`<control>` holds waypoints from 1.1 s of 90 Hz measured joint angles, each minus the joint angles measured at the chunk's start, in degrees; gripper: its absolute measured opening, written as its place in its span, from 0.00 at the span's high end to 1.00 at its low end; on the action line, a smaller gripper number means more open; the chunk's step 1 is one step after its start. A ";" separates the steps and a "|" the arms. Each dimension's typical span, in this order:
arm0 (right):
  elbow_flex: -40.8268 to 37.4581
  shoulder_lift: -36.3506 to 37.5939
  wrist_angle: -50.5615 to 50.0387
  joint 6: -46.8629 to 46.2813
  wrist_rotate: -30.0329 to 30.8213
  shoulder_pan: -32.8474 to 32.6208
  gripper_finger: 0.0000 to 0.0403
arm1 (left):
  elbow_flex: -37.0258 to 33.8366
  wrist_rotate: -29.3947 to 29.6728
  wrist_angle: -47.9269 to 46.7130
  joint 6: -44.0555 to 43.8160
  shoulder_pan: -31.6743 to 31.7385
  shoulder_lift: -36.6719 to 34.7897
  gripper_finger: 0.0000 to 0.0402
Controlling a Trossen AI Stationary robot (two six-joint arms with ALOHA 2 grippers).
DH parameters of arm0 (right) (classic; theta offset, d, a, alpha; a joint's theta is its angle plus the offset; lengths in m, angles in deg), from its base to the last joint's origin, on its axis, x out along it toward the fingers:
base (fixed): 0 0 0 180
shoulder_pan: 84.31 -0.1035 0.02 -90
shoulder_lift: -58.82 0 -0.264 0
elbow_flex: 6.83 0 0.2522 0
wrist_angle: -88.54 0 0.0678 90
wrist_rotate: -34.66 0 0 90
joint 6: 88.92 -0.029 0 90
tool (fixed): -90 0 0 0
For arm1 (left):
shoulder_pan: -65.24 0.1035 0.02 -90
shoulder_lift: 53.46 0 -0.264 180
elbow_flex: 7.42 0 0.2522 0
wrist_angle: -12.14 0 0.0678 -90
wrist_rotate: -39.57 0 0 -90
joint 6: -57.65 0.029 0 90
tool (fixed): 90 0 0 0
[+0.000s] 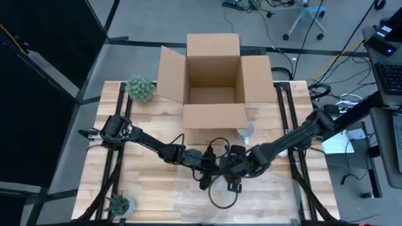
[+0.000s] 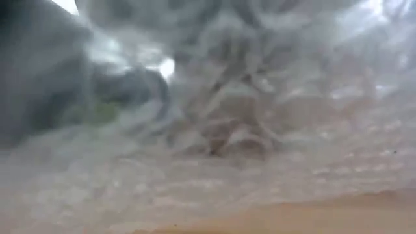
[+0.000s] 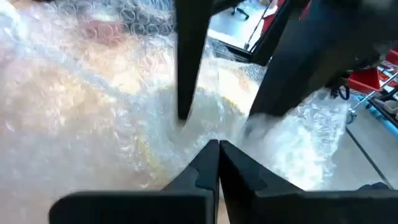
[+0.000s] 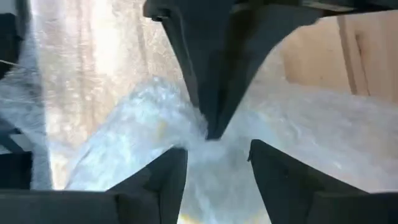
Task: Wrap mug
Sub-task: Wrap the orange mug with the bubble wrap
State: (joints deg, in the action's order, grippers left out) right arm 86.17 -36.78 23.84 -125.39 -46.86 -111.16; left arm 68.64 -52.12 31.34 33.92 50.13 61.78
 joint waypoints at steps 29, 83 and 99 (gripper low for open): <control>-0.51 5.04 -13.24 -8.37 13.77 1.34 0.59 | 0.00 0.02 -0.01 0.02 0.00 0.00 1.00; -6.93 0.53 1.54 -4.51 6.64 0.27 0.61 | 0.00 -0.04 -0.01 -0.02 0.00 0.00 1.00; -6.77 -4.91 1.13 -4.46 7.04 0.26 0.61 | 0.00 -0.07 0.04 -0.06 0.00 0.00 1.00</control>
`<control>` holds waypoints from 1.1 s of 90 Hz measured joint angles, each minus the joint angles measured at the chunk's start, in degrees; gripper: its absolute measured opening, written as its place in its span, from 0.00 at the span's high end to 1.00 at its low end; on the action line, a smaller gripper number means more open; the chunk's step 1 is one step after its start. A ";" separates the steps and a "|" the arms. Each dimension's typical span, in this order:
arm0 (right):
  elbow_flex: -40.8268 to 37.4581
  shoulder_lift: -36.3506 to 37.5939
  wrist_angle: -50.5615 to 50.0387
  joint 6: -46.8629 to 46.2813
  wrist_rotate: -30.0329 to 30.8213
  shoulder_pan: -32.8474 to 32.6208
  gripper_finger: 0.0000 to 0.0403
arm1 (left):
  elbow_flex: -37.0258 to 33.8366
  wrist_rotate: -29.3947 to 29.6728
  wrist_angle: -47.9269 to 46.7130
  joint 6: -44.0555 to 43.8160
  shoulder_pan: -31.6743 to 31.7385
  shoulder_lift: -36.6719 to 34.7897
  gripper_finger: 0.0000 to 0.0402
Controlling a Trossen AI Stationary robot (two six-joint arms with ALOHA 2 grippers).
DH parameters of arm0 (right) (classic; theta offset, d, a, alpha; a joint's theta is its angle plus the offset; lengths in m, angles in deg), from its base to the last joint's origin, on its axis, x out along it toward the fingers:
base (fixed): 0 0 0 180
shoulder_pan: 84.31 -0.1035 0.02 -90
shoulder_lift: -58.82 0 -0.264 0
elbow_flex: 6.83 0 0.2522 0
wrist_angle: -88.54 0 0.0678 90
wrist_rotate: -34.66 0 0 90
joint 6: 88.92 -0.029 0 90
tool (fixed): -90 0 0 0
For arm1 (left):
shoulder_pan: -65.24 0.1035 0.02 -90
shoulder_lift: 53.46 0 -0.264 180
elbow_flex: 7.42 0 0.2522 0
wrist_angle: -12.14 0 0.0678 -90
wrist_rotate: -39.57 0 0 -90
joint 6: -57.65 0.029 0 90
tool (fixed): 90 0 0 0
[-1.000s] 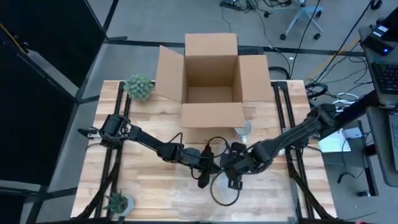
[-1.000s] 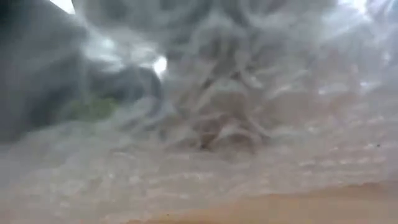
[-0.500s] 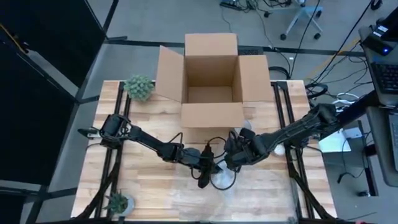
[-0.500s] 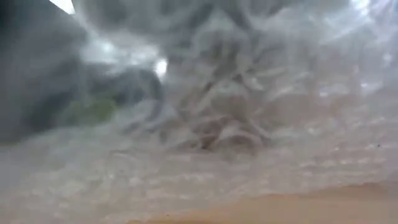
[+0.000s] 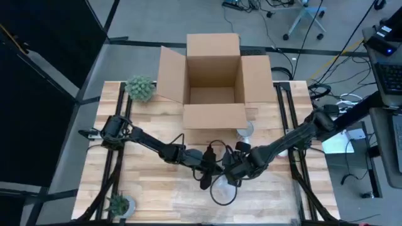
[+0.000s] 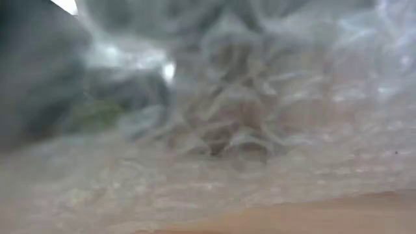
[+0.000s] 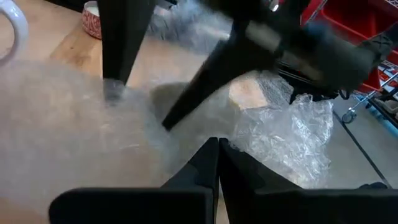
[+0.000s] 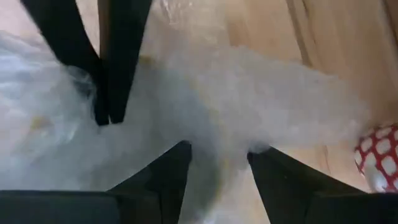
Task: Wrap mug
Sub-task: Wrap the orange mug with the bubble wrap
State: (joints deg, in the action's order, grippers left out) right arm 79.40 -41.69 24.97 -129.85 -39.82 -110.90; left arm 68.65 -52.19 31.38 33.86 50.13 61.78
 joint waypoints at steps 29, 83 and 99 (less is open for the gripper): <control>0.39 -6.49 2.21 1.81 -6.23 1.39 0.61 | 0.02 -0.04 0.19 -0.05 0.00 0.02 1.00; 1.94 13.56 0.32 1.77 -6.90 0.03 0.61 | 0.00 -0.13 0.00 0.08 0.00 0.00 1.00; 1.95 10.52 9.54 6.14 -6.50 -2.01 0.61 | 0.00 -0.11 -0.02 0.08 0.00 0.00 1.00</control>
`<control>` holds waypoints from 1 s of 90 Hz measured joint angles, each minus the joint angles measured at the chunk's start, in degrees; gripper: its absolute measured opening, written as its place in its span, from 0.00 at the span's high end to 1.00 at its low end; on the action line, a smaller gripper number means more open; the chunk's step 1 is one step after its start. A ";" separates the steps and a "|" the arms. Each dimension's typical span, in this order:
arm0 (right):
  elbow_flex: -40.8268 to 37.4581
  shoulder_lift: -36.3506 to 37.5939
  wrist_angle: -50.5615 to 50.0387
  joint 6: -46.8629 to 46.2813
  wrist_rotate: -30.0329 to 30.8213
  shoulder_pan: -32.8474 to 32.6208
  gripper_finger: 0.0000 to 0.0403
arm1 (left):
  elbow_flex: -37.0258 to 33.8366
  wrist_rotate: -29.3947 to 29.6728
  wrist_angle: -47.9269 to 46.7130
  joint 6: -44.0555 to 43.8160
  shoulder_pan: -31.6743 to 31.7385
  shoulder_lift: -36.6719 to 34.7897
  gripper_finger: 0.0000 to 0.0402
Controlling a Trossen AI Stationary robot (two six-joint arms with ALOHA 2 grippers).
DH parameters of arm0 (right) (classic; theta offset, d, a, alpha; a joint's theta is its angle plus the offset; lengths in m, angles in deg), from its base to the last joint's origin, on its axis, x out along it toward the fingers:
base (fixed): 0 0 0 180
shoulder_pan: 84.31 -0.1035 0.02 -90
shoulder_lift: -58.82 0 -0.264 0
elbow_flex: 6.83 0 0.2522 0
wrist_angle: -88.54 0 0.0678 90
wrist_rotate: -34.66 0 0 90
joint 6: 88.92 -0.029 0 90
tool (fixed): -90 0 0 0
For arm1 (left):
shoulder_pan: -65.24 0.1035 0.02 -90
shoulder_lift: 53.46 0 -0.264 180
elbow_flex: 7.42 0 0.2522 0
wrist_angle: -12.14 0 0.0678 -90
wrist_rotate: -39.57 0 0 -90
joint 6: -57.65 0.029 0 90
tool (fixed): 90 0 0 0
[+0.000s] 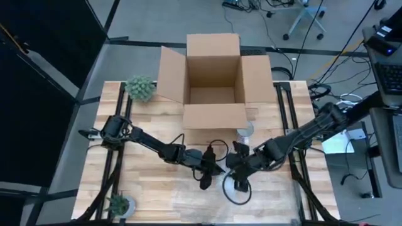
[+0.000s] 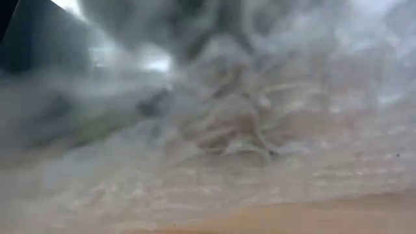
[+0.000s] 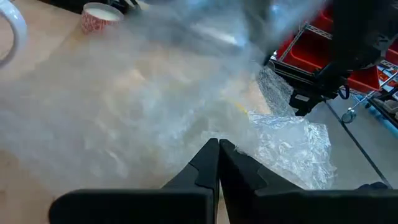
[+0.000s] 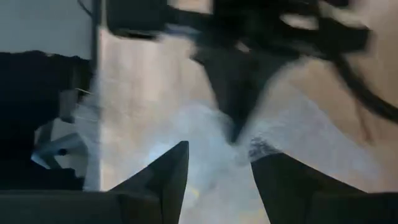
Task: Wrap mug
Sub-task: Wrap the orange mug with the bubble wrap
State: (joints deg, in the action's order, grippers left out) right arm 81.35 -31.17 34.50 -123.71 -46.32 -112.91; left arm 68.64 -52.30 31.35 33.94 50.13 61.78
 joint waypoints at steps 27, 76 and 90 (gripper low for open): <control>0.34 -13.35 -7.76 -3.93 0.65 0.42 0.61 | 0.05 0.01 0.17 -0.02 0.00 0.04 1.00; 0.03 -16.54 -3.51 -1.57 -0.22 2.51 0.61 | 0.42 -0.91 -13.60 1.59 -1.46 -10.45 1.00; 0.03 -16.54 -3.29 -1.55 -0.14 2.51 0.61 | 0.44 11.74 -22.75 3.61 -1.81 -12.62 1.00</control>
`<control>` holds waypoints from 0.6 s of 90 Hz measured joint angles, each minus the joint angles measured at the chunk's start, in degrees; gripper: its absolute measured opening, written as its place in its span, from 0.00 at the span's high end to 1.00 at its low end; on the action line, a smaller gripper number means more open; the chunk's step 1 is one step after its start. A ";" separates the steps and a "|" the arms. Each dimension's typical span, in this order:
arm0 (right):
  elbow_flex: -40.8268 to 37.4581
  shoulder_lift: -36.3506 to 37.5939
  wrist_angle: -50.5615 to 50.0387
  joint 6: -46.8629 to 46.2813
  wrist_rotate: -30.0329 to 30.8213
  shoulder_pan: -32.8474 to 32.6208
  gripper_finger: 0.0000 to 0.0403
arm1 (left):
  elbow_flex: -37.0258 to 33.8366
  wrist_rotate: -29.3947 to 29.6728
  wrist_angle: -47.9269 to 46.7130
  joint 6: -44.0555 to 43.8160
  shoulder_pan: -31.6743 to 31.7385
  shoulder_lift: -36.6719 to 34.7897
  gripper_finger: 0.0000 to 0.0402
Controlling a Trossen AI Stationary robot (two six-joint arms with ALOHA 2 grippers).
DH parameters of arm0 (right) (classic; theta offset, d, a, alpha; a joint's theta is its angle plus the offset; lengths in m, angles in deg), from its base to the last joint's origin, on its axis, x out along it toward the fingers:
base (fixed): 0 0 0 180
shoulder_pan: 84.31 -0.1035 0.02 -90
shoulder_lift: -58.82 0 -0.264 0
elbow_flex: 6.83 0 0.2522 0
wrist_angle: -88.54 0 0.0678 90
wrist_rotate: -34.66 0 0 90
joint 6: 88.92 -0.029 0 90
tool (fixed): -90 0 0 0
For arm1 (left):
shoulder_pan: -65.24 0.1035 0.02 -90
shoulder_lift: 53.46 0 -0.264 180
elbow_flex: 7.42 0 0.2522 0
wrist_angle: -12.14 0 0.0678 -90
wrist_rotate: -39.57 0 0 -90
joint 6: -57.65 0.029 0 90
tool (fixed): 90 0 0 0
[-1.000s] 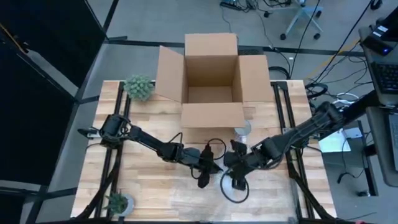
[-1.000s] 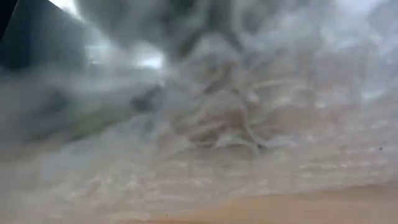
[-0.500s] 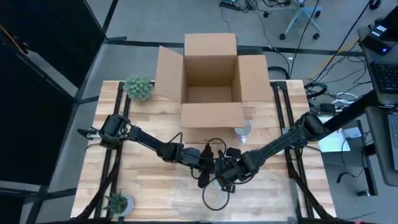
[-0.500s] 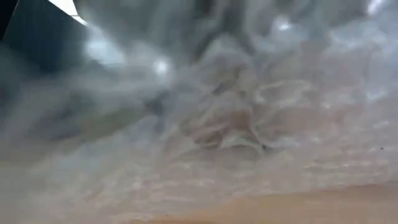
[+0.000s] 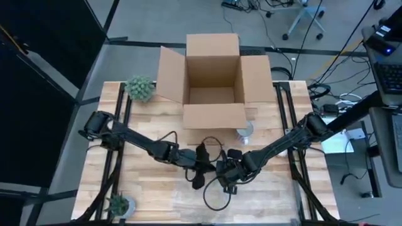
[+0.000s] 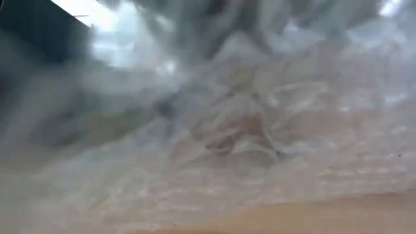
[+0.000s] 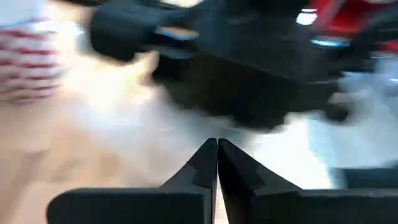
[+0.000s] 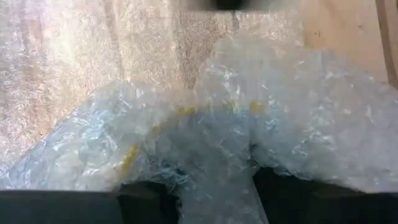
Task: Wrap mug
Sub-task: Wrap the orange mug with the bubble wrap
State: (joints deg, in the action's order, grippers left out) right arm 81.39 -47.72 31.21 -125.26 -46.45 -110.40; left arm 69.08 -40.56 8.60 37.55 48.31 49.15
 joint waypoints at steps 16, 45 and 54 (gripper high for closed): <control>-0.04 0.00 0.15 0.09 0.11 0.00 0.61 | 0.02 2.33 6.11 0.58 1.23 4.71 1.00; -0.11 0.02 0.24 0.71 0.46 -0.44 0.61 | 2.46 -3.18 19.15 -0.59 0.76 12.89 1.00; -0.15 0.04 0.00 0.53 0.22 -0.44 0.61 | 2.74 -3.56 20.15 -0.56 0.79 14.14 1.00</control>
State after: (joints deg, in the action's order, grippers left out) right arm 81.24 -47.67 31.21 -124.73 -46.24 -110.83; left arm 71.82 -44.12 28.75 36.99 49.10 63.29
